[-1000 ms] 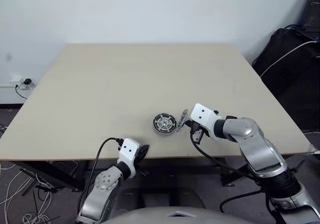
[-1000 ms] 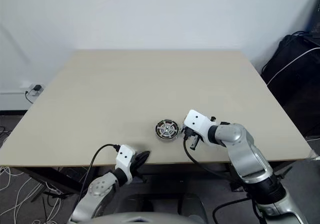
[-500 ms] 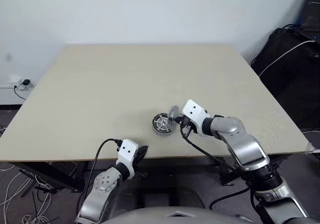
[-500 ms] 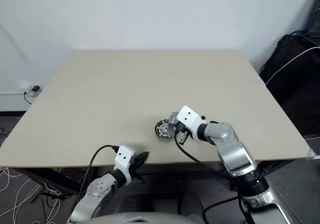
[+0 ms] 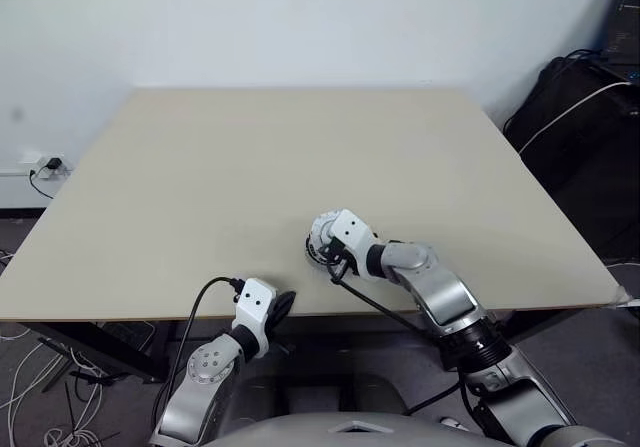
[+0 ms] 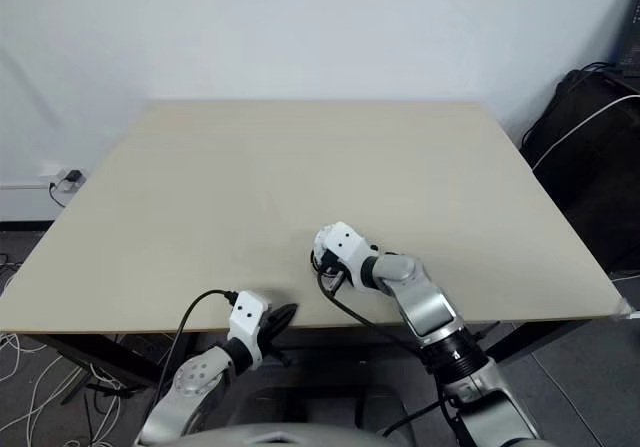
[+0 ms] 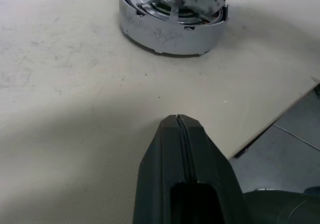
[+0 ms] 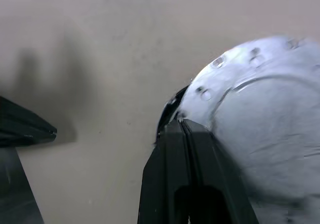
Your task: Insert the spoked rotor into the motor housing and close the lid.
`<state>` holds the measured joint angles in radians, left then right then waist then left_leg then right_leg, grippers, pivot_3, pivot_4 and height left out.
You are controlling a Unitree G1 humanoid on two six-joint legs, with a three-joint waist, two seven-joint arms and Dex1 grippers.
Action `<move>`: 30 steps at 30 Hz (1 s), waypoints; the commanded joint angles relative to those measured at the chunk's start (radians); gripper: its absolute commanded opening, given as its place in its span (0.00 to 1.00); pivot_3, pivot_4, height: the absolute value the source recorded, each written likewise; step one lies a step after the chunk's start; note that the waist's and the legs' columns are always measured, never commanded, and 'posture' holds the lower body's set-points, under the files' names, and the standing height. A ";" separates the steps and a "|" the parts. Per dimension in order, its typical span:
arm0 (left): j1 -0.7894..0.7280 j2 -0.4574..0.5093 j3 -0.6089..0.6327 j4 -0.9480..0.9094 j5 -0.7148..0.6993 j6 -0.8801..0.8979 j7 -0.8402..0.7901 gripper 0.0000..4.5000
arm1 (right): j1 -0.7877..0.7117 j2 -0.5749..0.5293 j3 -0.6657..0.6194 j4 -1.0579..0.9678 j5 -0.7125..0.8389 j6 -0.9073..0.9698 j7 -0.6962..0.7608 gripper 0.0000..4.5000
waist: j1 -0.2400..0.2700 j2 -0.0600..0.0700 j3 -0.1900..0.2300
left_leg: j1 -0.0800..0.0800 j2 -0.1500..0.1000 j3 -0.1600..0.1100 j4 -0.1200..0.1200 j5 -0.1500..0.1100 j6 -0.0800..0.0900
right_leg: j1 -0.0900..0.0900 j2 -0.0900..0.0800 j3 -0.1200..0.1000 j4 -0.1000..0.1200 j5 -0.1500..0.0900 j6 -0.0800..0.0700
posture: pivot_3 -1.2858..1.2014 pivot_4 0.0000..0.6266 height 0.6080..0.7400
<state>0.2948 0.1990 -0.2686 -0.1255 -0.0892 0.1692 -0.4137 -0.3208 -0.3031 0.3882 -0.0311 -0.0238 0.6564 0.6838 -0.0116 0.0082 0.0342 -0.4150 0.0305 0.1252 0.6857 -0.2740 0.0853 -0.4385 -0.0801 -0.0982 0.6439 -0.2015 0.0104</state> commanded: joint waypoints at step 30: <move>-0.012 0.000 -0.002 -0.063 -0.007 0.010 0.005 0.00 | 0.035 0.129 -0.176 -0.008 0.143 -0.145 -0.186 0.01 | -0.002 0.001 -0.004 | 0.001 0.000 0.001 -0.001 0.000 -0.001 | 0.000 0.000 0.001 0.000 0.000 0.000 | 0.52 0.00 1.00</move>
<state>0.2921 0.1998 -0.2770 -0.1705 -0.0908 0.2064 -0.4056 -0.2542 -0.1815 0.2212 -0.0150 0.1052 0.5330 0.4971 -0.0132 0.0088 0.0302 -0.4136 0.0306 0.1266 0.6847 -0.2737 0.0845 -0.4384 -0.0796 -0.0969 0.6444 -0.2014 0.0102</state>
